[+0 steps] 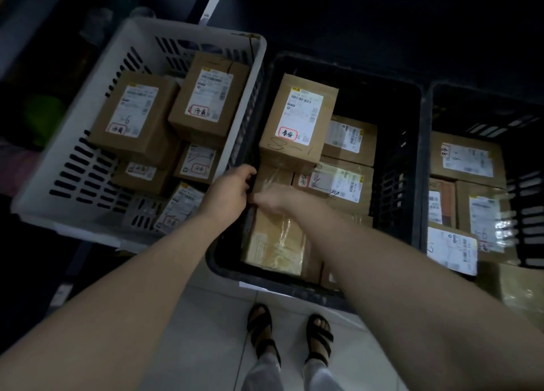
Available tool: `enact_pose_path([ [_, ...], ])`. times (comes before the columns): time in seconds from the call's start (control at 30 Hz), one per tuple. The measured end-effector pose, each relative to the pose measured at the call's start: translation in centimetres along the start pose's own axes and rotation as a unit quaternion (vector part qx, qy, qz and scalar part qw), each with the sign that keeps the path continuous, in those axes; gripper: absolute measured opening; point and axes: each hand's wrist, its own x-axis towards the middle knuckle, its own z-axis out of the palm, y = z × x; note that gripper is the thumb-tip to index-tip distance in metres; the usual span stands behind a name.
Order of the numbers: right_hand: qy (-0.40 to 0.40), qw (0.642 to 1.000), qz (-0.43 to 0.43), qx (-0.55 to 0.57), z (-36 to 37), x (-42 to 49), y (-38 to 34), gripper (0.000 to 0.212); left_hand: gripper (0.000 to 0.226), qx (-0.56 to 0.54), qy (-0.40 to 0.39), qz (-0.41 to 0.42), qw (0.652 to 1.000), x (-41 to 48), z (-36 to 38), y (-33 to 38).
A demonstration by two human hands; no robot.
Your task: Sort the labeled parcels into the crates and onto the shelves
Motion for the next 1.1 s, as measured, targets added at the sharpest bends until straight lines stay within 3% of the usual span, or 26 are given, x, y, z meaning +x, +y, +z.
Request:
enact_pose_path([
  [0.07, -0.126, 0.989, -0.035, 0.065, -2.5, -2.6, 1.3, 0.049, 0.022, 0.014, 0.002, 0.019, 1.0, -0.6, 0.3, 0.0],
  [0.13, -0.158, 0.98, -0.039, 0.118, -4.4, -4.6, 3.0, 0.041, 0.026, 0.017, -0.017, 0.034, 0.999, -1.2, 0.2, 0.3],
  [0.23, -0.078, 0.993, -0.054, 0.074, -3.8, -4.5, 4.2, 0.03, 0.035, 0.151, -0.086, 0.082, 0.981, -1.4, 0.2, 0.5],
  [0.3, -0.031, 0.998, -0.059, 0.001, -2.3, -4.1, 3.3, 0.025, 0.042, 0.299, -0.138, 0.126, 0.936, -1.4, 0.3, 0.3],
  [0.43, 0.069, 0.99, -0.031, -0.117, 0.3, -2.0, 2.3, 0.041, 0.074, 0.471, -0.156, 0.137, 0.857, -1.7, 0.3, -0.7],
  [0.5, 0.081, 0.989, -0.019, -0.12, 1.1, -0.9, 2.9, 0.048, 0.074, 0.528, -0.16, 0.138, 0.823, -1.8, 0.9, -0.5],
  [0.67, -0.015, 0.997, -0.07, -0.025, 0.7, 0.6, 5.7, 0.061, 0.053, 0.563, -0.214, 0.167, 0.781, 0.8, 1.9, 1.3],
  [0.73, -0.012, 0.993, -0.07, -0.097, 0.8, 0.9, 6.4, 0.07, 0.049, 0.554, -0.245, 0.15, 0.781, 1.7, 2.0, 1.7],
  [0.87, 0.05, 0.969, -0.025, -0.239, 1.9, 1.9, 6.6, 0.067, 0.036, 0.549, -0.284, 0.144, 0.773, 2.7, 4.2, 1.3],
  [1.0, 0.041, 0.969, -0.035, -0.24, 0.9, 2.6, 6.9, 0.07, 0.026, 0.439, -0.345, 0.056, 0.828, 4.4, 4.6, 1.9],
  [1.03, 0.036, 0.968, -0.037, -0.247, 0.7, 2.8, 6.9, 0.068, 0.028, 0.436, -0.362, 0.017, 0.824, 4.9, 4.8, 2.0],
  [1.07, 0.035, 0.966, -0.037, -0.252, 0.7, 3.1, 7.0, 0.066, 0.03, 0.459, -0.37, 0.056, 0.805, 5.5, 5.1, 1.9],
  [1.1, 0.041, 0.966, -0.037, -0.254, 0.9, 3.3, 7.1, 0.064, 0.03, 0.507, -0.389, 0.096, 0.763, 5.5, 5.2, 1.6],
])
